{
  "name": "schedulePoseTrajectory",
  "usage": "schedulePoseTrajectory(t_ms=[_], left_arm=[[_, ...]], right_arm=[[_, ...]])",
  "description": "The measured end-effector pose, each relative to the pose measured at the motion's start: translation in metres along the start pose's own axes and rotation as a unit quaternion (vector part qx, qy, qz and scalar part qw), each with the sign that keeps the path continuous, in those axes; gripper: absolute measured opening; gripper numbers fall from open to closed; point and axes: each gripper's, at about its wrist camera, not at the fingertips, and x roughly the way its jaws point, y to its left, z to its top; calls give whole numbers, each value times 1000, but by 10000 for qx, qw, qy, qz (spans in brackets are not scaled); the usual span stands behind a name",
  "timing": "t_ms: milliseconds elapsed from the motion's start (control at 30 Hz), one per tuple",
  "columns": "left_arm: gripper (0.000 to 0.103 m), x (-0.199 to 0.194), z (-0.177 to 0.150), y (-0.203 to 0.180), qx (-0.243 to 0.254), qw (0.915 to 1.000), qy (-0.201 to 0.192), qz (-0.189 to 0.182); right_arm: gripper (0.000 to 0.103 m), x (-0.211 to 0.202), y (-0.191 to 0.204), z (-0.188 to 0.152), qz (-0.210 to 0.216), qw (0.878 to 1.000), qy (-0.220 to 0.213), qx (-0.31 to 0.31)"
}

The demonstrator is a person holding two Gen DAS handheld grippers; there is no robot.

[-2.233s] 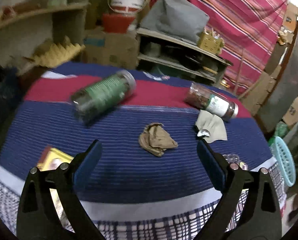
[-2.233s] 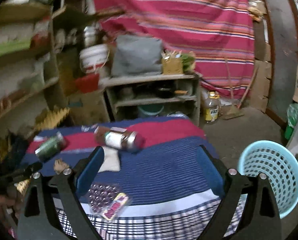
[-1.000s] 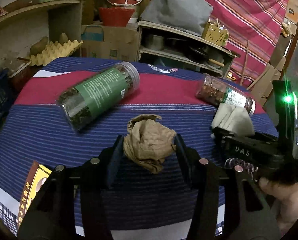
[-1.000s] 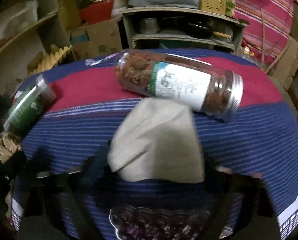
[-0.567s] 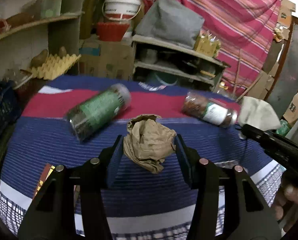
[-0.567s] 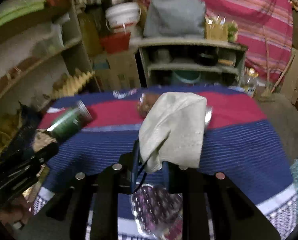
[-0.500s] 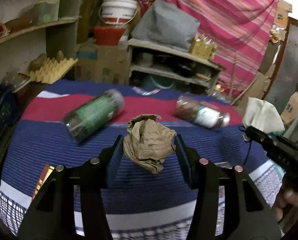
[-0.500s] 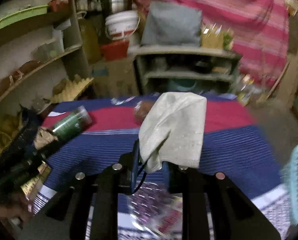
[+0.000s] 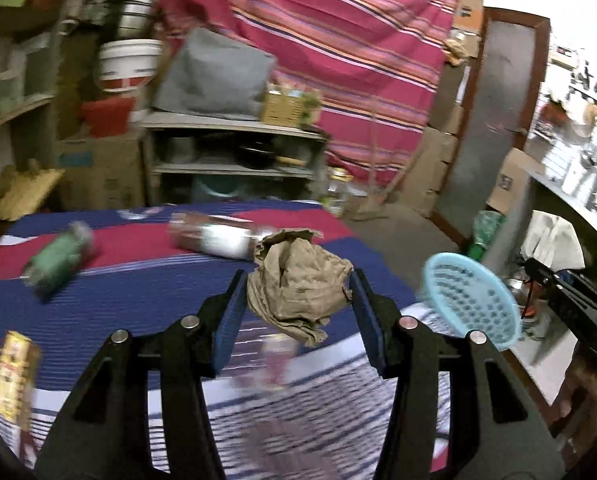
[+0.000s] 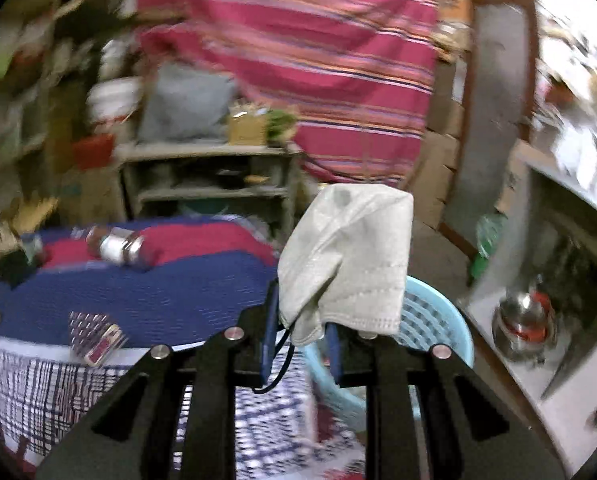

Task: Collect trash
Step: 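Carry the brown paper and white cloth over the basket and open both tools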

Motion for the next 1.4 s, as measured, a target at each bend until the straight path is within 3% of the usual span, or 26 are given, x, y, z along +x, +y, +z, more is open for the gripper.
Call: schedulePoseTrajectory(t_ms=[100,300,500,800,1067,1233,1400], left_arm=[[51,17,6,-53,199,9995,-44,-233],[52,61,4,-148,252,9958,-38,-883],[52,116,-13,-210,1007,9908,23,-901],[52,146,-17,-213,1038,9893,311,-980],[52,138,-9,-207,1133,9891,325,-884],[52,143,-6,-204,1043,9863,459,-1194],[52,159,-7,-211,1187,9836,534,-1249]], right_arm=[[22,-2,-46,8,-130,9987,-238,422],[22,-1,-101,18,-236,9951,-550,793],[22,20,-123,3,-82,9964,-337,776],[22,38,-117,-6,203,9959,-200,855],[24,41,-113,-13,85,9952,-93,973],[24,48,-112,-15,-18,9960,32,889],[25,50,-116,-17,-58,9958,42,916]])
